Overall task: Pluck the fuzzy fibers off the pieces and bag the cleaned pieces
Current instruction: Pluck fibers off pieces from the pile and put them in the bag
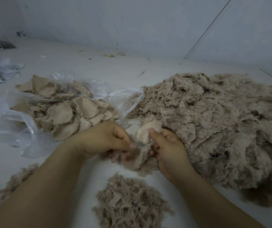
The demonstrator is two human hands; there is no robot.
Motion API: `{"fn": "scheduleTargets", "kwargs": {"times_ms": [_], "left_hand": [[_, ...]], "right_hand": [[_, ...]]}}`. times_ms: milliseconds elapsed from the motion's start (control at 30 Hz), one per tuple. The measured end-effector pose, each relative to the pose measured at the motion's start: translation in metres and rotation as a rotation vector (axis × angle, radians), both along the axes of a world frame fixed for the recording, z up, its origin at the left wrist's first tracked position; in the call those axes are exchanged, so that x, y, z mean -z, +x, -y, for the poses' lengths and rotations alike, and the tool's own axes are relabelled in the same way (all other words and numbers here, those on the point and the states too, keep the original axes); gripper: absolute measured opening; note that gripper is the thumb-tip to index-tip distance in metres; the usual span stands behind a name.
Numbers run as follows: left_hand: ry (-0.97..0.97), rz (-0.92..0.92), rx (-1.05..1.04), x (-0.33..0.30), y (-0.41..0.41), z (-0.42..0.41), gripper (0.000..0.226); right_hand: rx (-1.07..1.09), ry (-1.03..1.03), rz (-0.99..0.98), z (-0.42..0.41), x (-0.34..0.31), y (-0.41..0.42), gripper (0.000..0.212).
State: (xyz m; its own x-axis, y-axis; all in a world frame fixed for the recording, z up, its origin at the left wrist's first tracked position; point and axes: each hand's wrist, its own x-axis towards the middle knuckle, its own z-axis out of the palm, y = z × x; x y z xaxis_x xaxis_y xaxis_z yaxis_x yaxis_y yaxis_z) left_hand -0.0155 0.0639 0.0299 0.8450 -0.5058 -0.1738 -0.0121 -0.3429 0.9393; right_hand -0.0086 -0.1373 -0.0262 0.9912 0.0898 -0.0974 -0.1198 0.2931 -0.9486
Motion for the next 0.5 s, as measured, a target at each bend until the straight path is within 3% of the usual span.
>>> {"fn": "scheduleTargets", "kwargs": {"times_ms": [100,233,400,500], "left_hand": [[-0.112,0.083,-0.408,0.008,0.003,0.026,0.041],[-0.246,0.095,-0.458,0.012,0.001,0.05,0.017],[-0.332,0.132,-0.547,0.012,0.004,0.053,0.02],[-0.398,0.136,-0.588,0.01,0.004,0.053,0.023]], "right_hand": [[-0.039,-0.025,0.03,0.0,-0.002,-0.001,0.019],[-0.058,-0.028,0.057,-0.001,-0.002,-0.002,0.02],[-0.089,-0.076,0.094,-0.001,-0.004,-0.002,0.035],[-0.132,-0.175,0.171,-0.001,-0.006,-0.005,0.028]]}}
